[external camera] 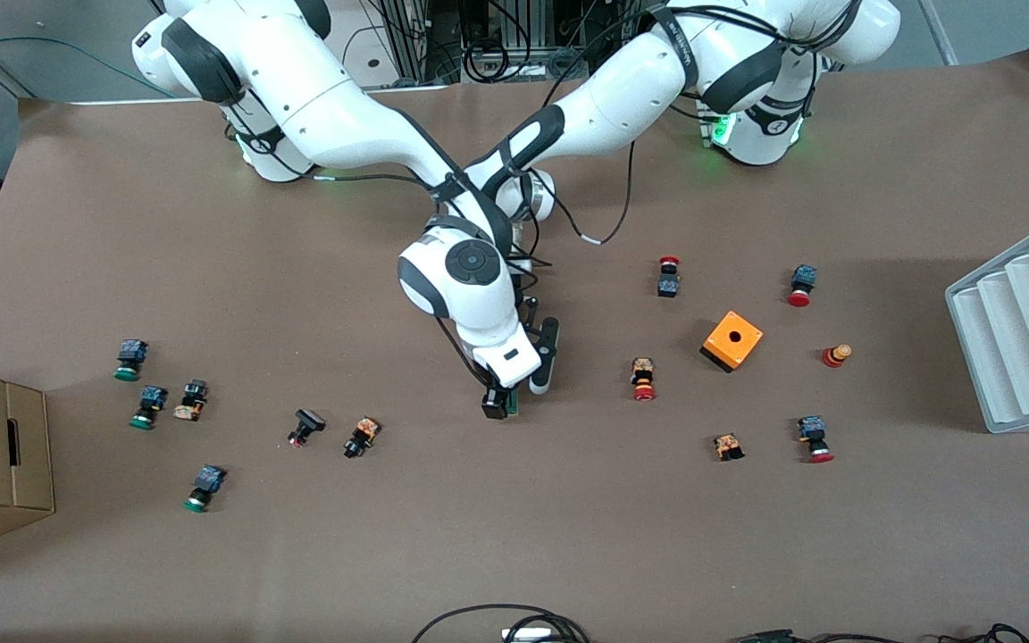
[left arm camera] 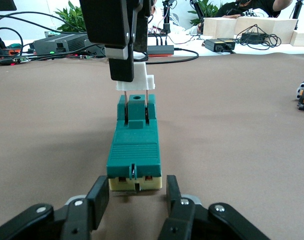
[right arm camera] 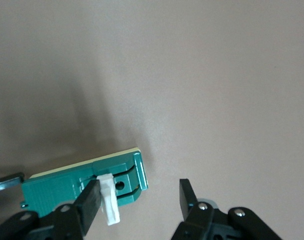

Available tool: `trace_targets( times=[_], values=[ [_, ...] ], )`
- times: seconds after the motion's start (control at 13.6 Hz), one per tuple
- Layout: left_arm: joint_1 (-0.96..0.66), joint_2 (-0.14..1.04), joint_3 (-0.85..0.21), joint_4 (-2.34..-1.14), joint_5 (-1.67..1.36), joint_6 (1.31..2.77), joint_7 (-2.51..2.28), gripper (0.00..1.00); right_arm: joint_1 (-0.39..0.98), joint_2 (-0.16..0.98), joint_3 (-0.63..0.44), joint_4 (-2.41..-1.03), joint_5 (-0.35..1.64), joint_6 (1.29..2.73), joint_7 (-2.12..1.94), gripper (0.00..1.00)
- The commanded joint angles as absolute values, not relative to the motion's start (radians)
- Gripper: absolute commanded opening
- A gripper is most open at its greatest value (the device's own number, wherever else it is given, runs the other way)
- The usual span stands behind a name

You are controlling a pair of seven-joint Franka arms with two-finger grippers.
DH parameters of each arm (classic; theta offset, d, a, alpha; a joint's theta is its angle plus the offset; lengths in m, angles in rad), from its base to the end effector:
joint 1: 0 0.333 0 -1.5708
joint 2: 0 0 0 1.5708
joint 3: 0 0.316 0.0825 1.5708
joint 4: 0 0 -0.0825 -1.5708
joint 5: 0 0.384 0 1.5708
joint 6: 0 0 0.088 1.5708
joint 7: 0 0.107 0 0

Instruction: Close load switch with both arms

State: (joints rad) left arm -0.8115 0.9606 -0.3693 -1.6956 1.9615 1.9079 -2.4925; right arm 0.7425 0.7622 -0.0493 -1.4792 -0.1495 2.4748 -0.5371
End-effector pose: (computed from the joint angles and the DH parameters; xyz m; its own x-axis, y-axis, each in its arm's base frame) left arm 0.3220 -0.5611 0.0665 0.3624 -0.0156 0.9319 -0.0014 -0.9999 -0.0162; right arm 0.5646 0.4789 0.2473 0.1994 0.9734 0.1129 0.9446 -0.2216 0.2422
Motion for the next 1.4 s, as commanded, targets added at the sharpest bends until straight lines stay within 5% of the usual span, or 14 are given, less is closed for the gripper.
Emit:
trace_targets(
  times=[0.0,1.32],
  values=[
    [-0.822,0.974,-0.353,-1.681,1.977,1.91,-2.507,0.53,0.735,0.773,-0.058,-1.457,-0.135,2.491,-0.555,0.71],
    [-0.822,0.973,-0.353,-1.683,1.977,1.91,-2.508,0.53,0.733,0.805,-0.063,-1.427,-0.135,2.514,-0.555,0.7]
  ],
)
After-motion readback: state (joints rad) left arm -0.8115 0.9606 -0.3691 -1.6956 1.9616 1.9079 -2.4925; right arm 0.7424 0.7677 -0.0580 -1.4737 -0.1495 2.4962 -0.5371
